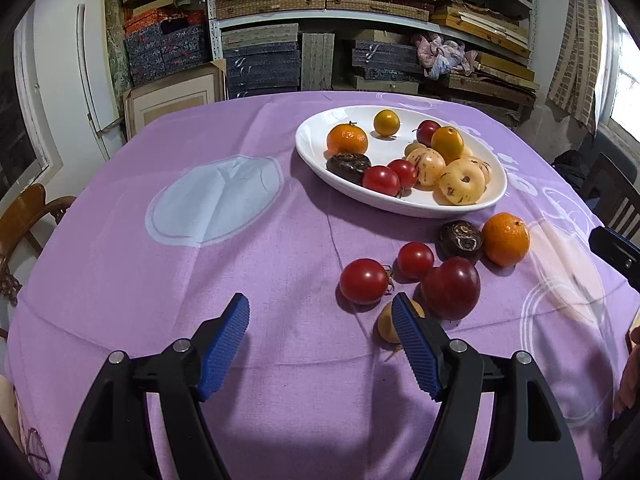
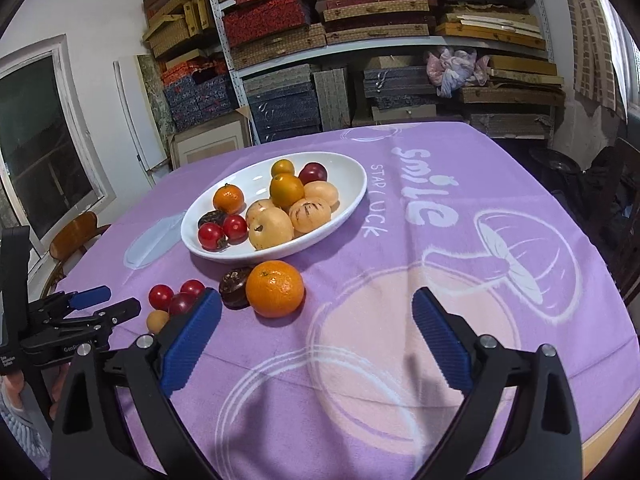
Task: Organize fruits
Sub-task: 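Withdraw both open grippers from the plate toward the remaining fruits, then grasp the small brown round fruit with the left gripper, then hold the brown fruit in the left gripper while the right grasps a dark red plum, then carry both fruits onto the white plate and open both grippers, then withdraw both open grippers from the plate toward the red tomatoes, then grasp a red tomato with the left gripper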
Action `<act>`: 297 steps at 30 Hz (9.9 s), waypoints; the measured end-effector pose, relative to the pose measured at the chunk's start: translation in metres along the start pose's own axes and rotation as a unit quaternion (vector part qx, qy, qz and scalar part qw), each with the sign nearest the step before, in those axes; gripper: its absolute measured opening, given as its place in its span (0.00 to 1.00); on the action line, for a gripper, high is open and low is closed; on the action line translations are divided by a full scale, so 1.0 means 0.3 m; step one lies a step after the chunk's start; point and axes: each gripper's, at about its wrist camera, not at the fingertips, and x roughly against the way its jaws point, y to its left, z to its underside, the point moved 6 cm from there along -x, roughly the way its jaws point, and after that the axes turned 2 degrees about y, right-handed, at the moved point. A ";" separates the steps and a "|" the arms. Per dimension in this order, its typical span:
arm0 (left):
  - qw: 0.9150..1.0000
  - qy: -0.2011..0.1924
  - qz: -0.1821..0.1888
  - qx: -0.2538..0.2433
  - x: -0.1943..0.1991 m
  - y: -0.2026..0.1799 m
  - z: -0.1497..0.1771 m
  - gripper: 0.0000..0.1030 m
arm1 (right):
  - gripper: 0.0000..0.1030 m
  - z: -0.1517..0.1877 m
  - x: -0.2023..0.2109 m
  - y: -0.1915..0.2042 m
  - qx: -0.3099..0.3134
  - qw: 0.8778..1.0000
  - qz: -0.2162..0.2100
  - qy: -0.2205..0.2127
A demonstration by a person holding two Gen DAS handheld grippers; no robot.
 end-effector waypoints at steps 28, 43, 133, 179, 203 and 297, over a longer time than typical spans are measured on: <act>0.997 0.037 0.073 -0.013 -0.102 -0.104 0.017 0.77 | 0.91 0.004 -0.059 -0.010 -0.007 1.000 -0.003 0.028; 0.993 0.041 0.111 -0.008 -0.129 -0.127 -0.010 0.52 | 0.91 0.014 -0.068 0.006 -0.001 0.999 -0.004 0.033; 0.993 0.035 0.100 -0.056 -0.119 -0.255 0.006 0.27 | 0.92 0.038 -0.073 0.007 0.011 0.999 -0.007 0.045; 0.998 0.015 0.058 0.010 -0.015 0.013 0.075 0.27 | 0.39 0.091 -0.304 0.353 0.087 0.985 -0.051 0.137; 0.998 -0.011 0.058 0.009 -0.126 -0.050 -0.302 0.27 | 0.39 -0.214 -0.264 0.253 0.080 0.995 -0.017 0.061; 1.000 0.023 -0.002 0.015 -0.159 -0.009 -0.060 0.30 | 0.88 0.016 -0.054 -0.007 -0.007 1.000 -0.011 0.027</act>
